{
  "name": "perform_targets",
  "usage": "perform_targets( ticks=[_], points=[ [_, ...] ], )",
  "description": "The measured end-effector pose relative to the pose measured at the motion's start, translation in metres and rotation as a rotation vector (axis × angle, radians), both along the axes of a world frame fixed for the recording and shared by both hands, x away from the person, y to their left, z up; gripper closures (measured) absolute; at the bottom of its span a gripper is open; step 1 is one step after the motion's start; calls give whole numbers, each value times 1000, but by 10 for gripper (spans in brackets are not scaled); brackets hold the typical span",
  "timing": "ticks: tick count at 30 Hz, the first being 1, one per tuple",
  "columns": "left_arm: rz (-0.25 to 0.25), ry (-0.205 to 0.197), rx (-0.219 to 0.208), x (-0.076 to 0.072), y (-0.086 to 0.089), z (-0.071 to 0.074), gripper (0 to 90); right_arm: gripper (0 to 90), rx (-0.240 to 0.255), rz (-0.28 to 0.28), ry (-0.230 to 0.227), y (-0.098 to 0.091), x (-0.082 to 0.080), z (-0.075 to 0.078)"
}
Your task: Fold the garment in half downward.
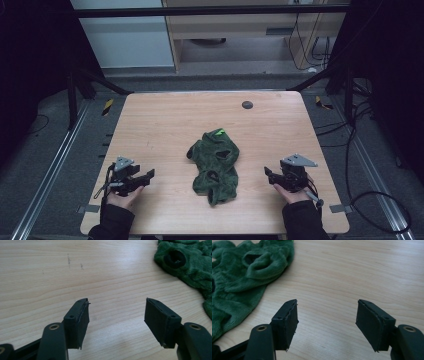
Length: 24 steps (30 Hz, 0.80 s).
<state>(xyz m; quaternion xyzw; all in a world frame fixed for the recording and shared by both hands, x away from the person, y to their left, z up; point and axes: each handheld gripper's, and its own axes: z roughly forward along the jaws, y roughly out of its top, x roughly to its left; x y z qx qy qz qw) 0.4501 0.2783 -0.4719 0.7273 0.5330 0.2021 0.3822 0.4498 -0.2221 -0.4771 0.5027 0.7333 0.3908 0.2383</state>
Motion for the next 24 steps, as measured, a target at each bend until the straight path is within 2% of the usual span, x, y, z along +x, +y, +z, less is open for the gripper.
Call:
perform_targets(
  ticks=[5,11,14,24],
  points=[
    [-15,-1,-7,-2,-5,3,397,342,7,14,5,2,-1,1],
    [-46,-7,-4,-3,-11,7,396,398,29,19,-22,5,-1,6],
    [-57,-13,-6,-2,-13,10,391,429,59,28,-36,9,-1,14],
    [-58,-34,-22,8,-14,19,387,431,74,52,-47,18,7,26]
  ],
)
